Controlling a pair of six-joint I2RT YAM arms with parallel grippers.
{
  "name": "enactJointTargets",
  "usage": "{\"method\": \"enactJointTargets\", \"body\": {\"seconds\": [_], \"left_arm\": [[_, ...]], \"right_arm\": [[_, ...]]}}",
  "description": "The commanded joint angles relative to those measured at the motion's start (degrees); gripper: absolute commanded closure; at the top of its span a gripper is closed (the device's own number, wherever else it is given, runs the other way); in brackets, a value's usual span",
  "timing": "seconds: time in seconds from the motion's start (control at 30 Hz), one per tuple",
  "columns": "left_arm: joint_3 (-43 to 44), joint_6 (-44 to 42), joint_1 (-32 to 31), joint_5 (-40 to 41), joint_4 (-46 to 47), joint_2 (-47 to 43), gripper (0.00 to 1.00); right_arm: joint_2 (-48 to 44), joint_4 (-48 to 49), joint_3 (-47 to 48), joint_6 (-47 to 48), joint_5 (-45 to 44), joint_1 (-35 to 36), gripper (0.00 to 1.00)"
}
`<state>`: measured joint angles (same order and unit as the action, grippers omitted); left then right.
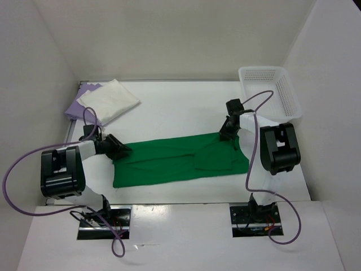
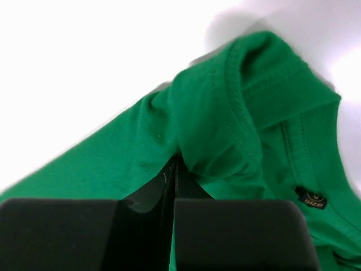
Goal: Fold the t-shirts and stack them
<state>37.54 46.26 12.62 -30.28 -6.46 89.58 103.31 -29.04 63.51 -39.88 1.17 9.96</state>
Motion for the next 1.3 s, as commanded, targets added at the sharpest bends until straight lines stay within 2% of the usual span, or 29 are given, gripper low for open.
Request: {"method": "enactJointTargets", "body": {"seconds": [0.0,0.1,0.17,0.27,0.3,0.4,0.53,0.67,0.77,0.87,0.93,0.97,1.03,1.07,1.1,1.13,1.17,1.2,1.23,1.27], "left_arm": [[-0.7,0.7,1.4,2.8,-3.6,-3.7,0.56],[0.3,4.3,2.8,1.3,-2.9,-9.1,0.60],[2.7,4.6,2.8,1.3,-3.1,-13.5,0.64],[7.9,0.8,0.3,1.3,-5.2,-13.5,0.65],[8.4,0.0,-0.6,1.8,-5.2,-12.9,0.67],[9.0,-2.5,-3.3,1.8,-4.7,-12.9,0.70],[11.1,-5.3,-6.9,3.3,-4.2,-12.3,0.74],[12.7,-6.7,-9.9,2.7,-4.2,-9.5,0.74],[13.9,-7.2,-12.0,1.5,-3.6,-7.5,0.73],[13.9,-7.8,-12.9,1.5,-3.6,-7.0,0.71],[13.9,-7.8,-13.4,1.5,-3.0,-7.0,0.71],[14.9,-7.8,-13.4,1.5,-3.0,-6.4,0.71],[16.3,-7.8,-13.9,1.5,-3.0,-5.5,0.71],[17.5,-8.3,-14.5,1.5,-3.9,-4.0,0.71],[18.7,-9.3,-15.2,1.5,-4.6,-3.3,0.71],[21.2,-9.9,-15.2,1.5,-6.4,-2.7,0.71],[22.0,-9.9,-15.7,2.0,-6.4,-2.0,0.70],[22.1,-10.4,-15.7,2.0,-7.1,-2.0,0.70],[22.1,-10.4,-15.7,2.0,-7.1,-2.0,0.70],[22.1,-9.9,-15.7,2.5,-7.1,-2.0,0.70]], "right_arm": [[4.5,4.1,7.4,1.6,-0.6,-1.0,1.00],[6.8,1.4,15.5,3.1,-1.1,1.6,1.00],[6.0,-0.9,18.9,3.8,-1.1,3.4,0.96],[2.4,-1.6,17.5,4.4,-1.8,4.6,0.86],[1.6,-1.6,16.4,5.1,-1.2,4.6,0.86],[-0.6,-3.0,10.5,6.6,-0.4,5.2,1.00],[-3.7,-3.5,2.1,6.6,-0.4,5.2,1.00],[-3.3,-2.4,-0.7,5.3,-0.9,5.2,1.00],[1.6,-1.8,0.6,5.3,0.2,5.2,1.00],[6.3,-0.2,6.2,6.0,0.8,5.2,1.00],[13.6,-0.2,15.3,6.6,1.4,5.2,1.00],[16.6,-0.2,24.2,7.1,2.2,5.2,1.00],[27.3,-3.1,36.3,8.2,4.0,5.7,1.00],[31.1,-4.7,51.6,8.2,4.0,7.5,1.00],[40.0,-11.8,61.3,8.8,4.0,8.2,1.00],[44.5,-16.4,71.7,8.8,4.0,9.0,1.00],[49.0,-21.1,93.9,8.8,5.0,9.7,1.00],[53.3,-25.4,105.0,8.8,5.0,11.1,1.00],[59.3,-30.9,113.5,8.2,6.0,11.1,0.99],[57.3,-29.4,110.9,6.1,10.9,11.1,0.97]]}}
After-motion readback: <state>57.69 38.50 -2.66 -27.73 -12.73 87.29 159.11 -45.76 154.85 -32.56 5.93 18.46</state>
